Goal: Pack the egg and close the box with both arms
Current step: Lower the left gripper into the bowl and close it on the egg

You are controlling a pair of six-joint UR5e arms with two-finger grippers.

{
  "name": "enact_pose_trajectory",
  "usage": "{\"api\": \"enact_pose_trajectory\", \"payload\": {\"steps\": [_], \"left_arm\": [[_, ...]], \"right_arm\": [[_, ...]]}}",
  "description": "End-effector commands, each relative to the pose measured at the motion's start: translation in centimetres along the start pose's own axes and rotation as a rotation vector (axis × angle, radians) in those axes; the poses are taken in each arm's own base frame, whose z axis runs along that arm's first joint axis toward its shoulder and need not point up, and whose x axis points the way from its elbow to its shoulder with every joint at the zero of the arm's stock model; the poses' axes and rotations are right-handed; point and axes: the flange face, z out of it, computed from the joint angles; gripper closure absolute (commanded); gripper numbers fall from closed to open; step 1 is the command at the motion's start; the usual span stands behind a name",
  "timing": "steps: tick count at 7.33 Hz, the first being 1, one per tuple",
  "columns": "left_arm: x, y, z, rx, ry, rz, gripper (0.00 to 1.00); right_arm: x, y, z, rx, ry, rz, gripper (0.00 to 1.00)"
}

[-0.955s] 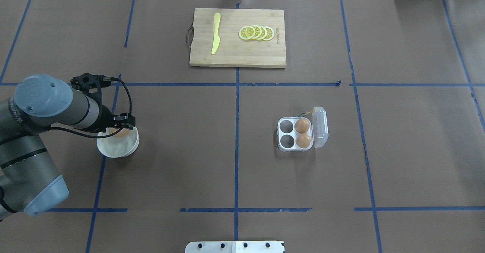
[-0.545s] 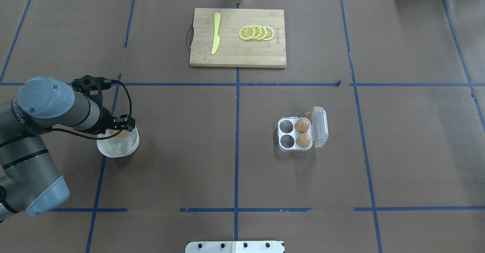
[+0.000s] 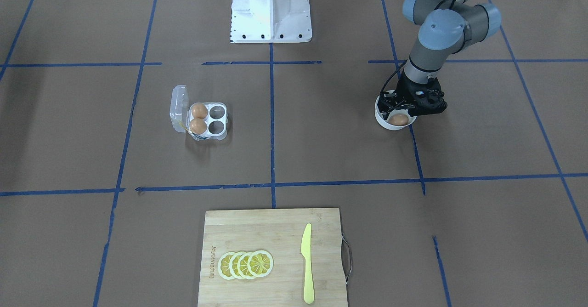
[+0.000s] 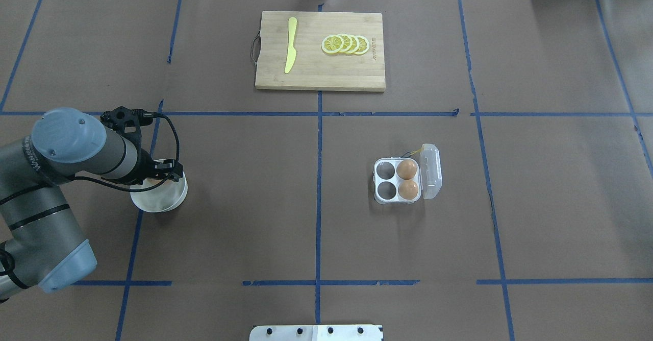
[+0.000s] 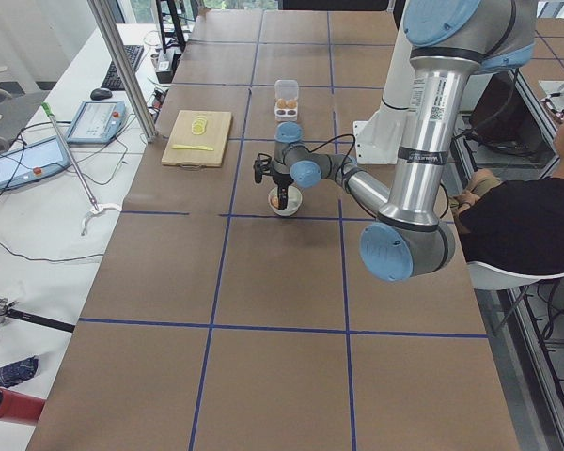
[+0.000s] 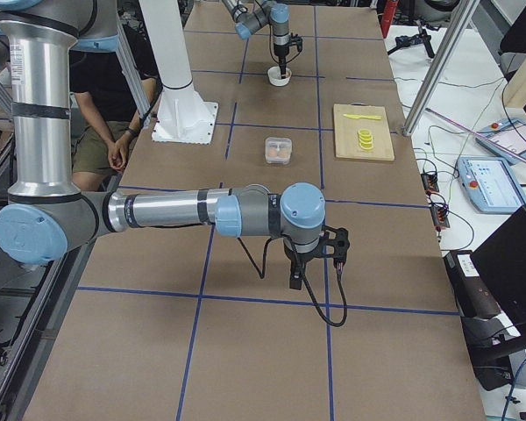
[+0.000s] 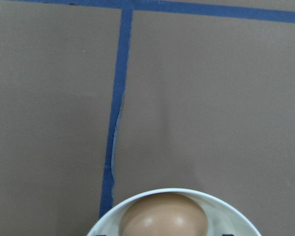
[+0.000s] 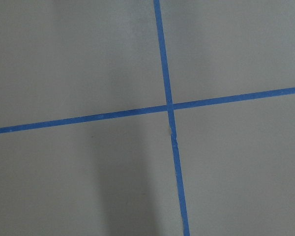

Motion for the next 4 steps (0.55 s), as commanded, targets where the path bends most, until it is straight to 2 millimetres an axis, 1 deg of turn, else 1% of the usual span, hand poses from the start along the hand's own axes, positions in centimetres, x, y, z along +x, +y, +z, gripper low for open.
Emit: {"api": "enact_pose_trajectory", "payload": {"steps": [1, 4], "left_arm": [[0.14, 0.19, 0.48, -0.006, -0.005, 0.003, 0.19], [0.19, 0.12, 0.62, -0.006, -0.007, 0.004, 0.2]], "right_arm": [[-0.09, 0.0, -0.08, 0.002, 0.0, -0.003, 0.0], [-0.19, 0.09, -0.19, 0.002, -0.01, -0.004, 0.0]]}}
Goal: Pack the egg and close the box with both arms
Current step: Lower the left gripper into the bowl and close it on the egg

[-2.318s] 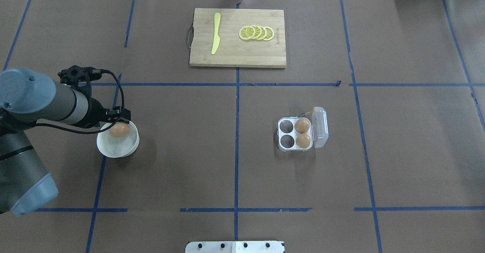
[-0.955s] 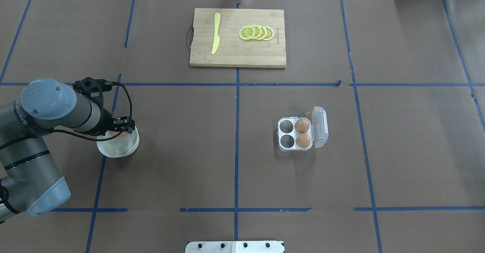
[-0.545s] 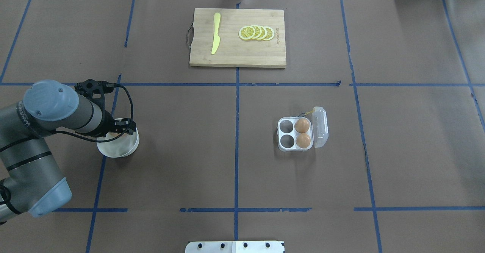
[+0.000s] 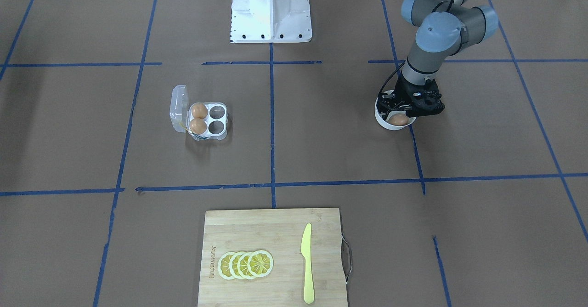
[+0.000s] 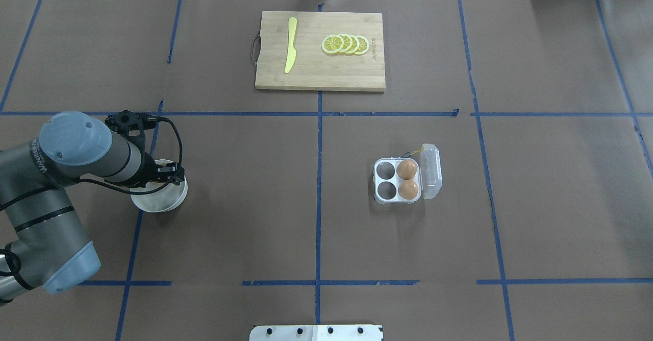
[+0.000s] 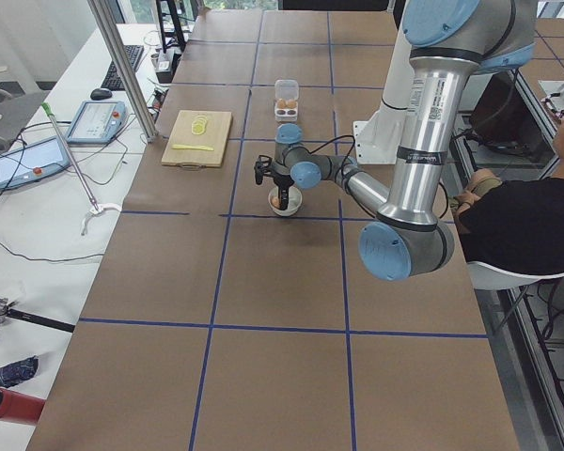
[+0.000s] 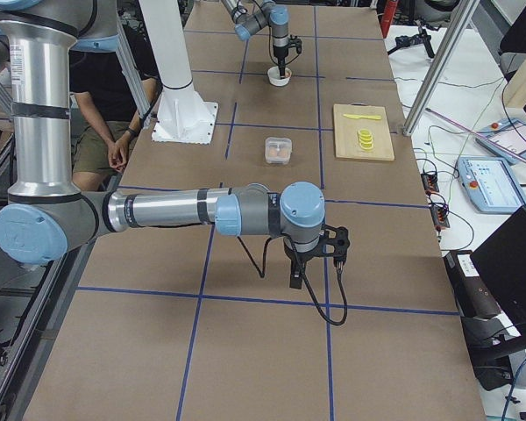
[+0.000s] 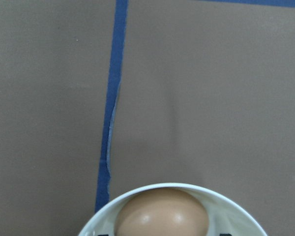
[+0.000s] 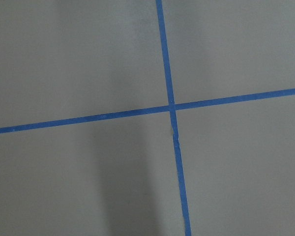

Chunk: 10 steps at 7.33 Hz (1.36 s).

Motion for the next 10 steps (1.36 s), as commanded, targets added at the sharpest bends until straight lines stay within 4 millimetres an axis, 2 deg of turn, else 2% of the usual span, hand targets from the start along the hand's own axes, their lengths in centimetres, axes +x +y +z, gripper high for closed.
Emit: {"api": "enact_pose_trajectory", "payload": {"steps": [1, 10], "left_arm": [[0.15, -0.06, -0.26, 0.003, 0.005, 0.002, 0.2], [-0.12, -0.14, 0.22, 0.001, -0.005, 0.0, 0.22]], "right_arm": [[-0.06, 0.02, -0.04, 0.0, -0.004, -0.001, 0.0], [-0.02, 0.09, 0.05, -0.003, -0.011, 0.0, 0.0]]}}
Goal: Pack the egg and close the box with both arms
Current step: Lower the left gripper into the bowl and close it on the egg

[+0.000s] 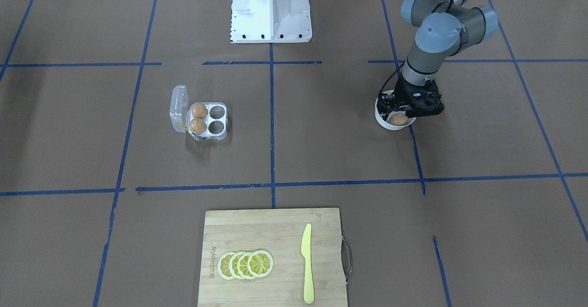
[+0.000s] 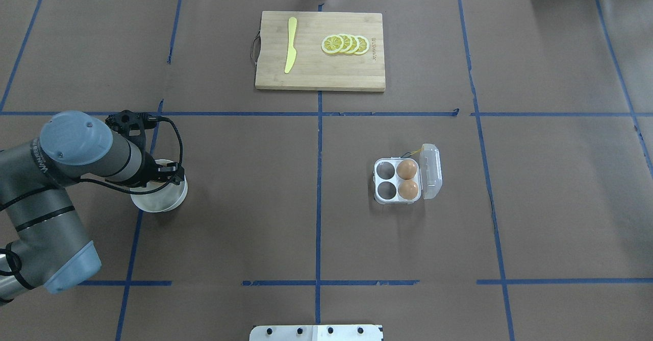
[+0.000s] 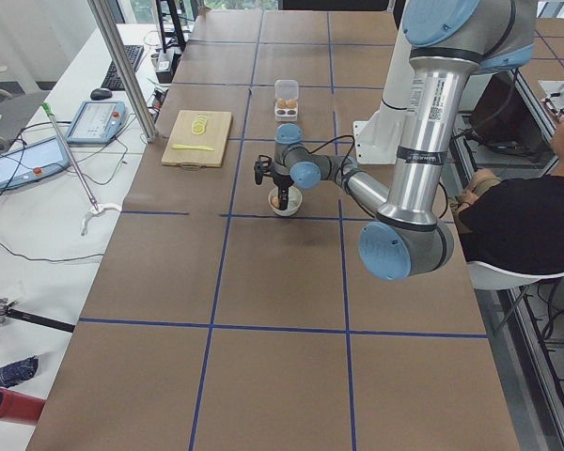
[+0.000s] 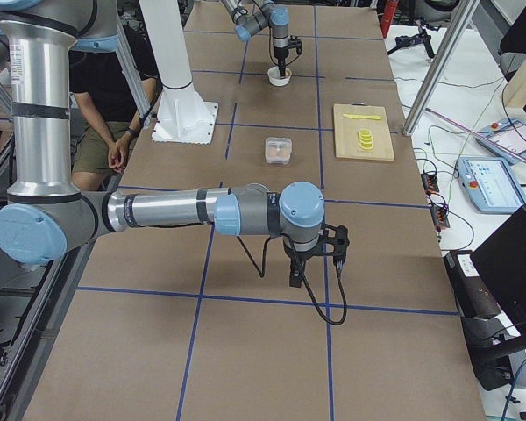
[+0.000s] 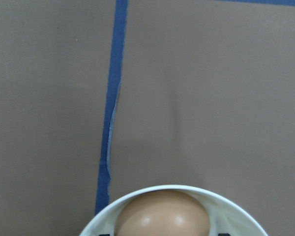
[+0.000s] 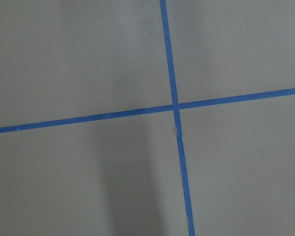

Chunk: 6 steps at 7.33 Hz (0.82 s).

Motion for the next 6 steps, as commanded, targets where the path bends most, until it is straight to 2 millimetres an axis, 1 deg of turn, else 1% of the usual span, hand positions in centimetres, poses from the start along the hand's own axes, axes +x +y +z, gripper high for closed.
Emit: {"api": "enact_pose_trajectory", "payload": {"steps": [1, 2, 3, 4, 5, 6], "left_arm": [[-0.39, -0.2, 0.55, -0.002, -0.012, -0.006, 0.22], [-0.41, -0.24, 0.55, 0.003, -0.014, -0.006, 0.23], [-0.46, -0.34, 0.51, 0.007, -0.015, -0.007, 0.26], [-0.5, -0.41, 0.47, 0.008, -0.015, -0.008, 0.32], [-0.65, -0.68, 0.36, 0.016, -0.018, -0.011, 0.46], [-0.61, -0.82, 0.02, 0.024, -0.015, -0.012, 0.57]], "right_arm": [[0.02, 0.03, 0.02, -0.001, 0.0, 0.001, 0.0], [0.01, 0.02, 0.01, 0.0, 0.0, 0.001, 0.0], [0.06, 0.09, 0.05, -0.002, -0.002, 0.002, 0.0], [0.07, 0.09, 0.06, -0.002, -0.002, 0.003, 0.0], [0.06, 0.09, 0.05, -0.002, -0.002, 0.001, 0.0], [0.13, 0.09, 0.11, -0.003, -0.001, 0.003, 0.0]]}}
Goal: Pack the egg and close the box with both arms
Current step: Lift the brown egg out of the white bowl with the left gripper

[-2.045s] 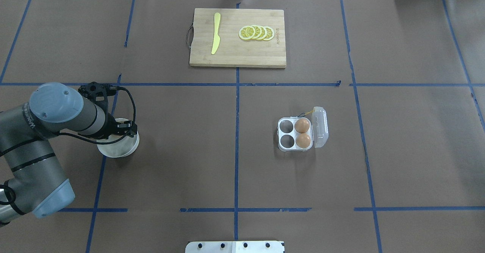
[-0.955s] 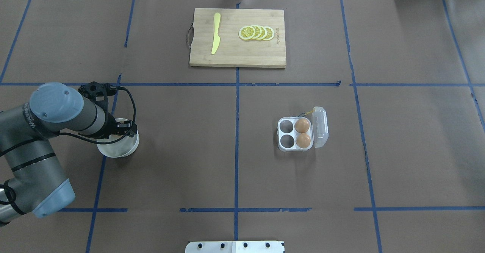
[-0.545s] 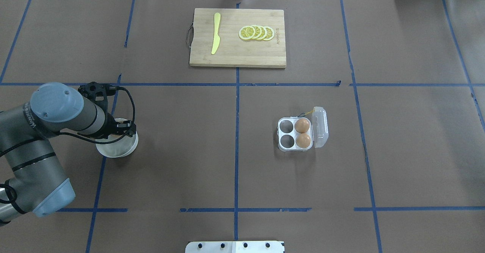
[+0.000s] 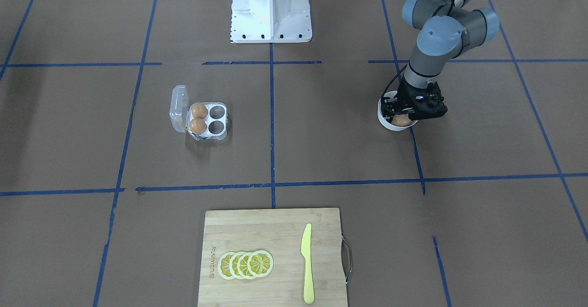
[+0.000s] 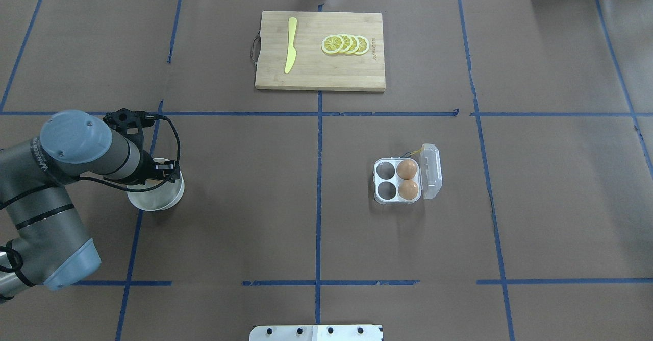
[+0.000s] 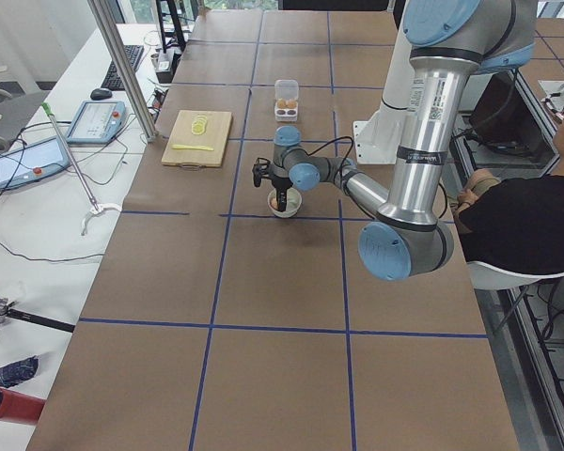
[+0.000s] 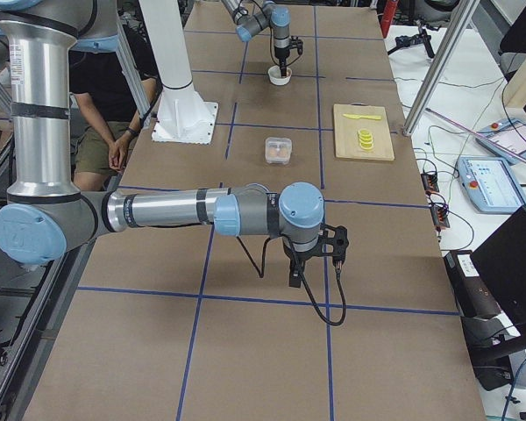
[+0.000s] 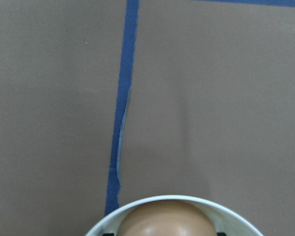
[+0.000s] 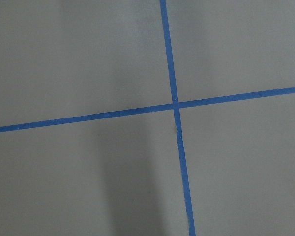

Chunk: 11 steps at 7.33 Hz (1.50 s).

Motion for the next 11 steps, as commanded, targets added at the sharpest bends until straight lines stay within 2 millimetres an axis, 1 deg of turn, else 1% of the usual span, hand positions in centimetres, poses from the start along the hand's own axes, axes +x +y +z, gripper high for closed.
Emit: {"api": "enact_pose_trajectory", "payload": {"steps": [1, 2, 4, 5, 6, 7, 8, 9, 10, 11], "left_arm": [[0.0, -0.4, -0.7, 0.018, 0.005, -0.003, 0.75], [0.2, -0.7, -2.0, 0.032, 0.025, -0.003, 0.83], [0.4, -0.4, -4.4, 0.049, 0.057, 0.0, 0.85], [0.1, 0.0, -5.8, 0.058, 0.073, 0.001, 0.88], [-0.9, 0.1, -8.5, 0.084, 0.099, -0.005, 0.97], [-0.7, -1.0, -10.4, 0.112, 0.128, -0.014, 1.0], [3.1, -2.0, -12.2, 0.13, 0.197, -0.001, 1.0], [6.1, -2.3, -13.7, 0.143, 0.261, -0.019, 1.0], [10.7, -2.9, -15.7, 0.112, 0.391, -0.1, 1.0], [14.3, -3.1, -16.1, 0.046, 0.484, -0.153, 1.0]], "right_arm": [[0.1, 0.1, 0.1, -0.002, 0.0, 0.004, 0.0], [0.1, 0.1, 0.1, -0.002, 0.0, 0.004, 0.0], [0.1, 0.1, 0.1, -0.001, 0.0, 0.001, 0.0], [0.1, 0.1, 0.1, -0.002, 0.0, 0.002, 0.0], [0.0, 0.1, 0.0, 0.0, 0.0, -0.001, 0.0], [-0.4, 0.2, -0.3, 0.005, -0.004, -0.005, 0.0], [-1.1, 0.3, -0.9, 0.016, -0.007, -0.019, 0.0], [-1.4, 0.3, -1.2, 0.021, -0.007, -0.025, 0.0], [-1.3, 0.3, -1.1, 0.021, -0.007, -0.024, 0.0], [-1.4, 0.2, -1.2, 0.022, -0.007, -0.027, 0.0]]}}
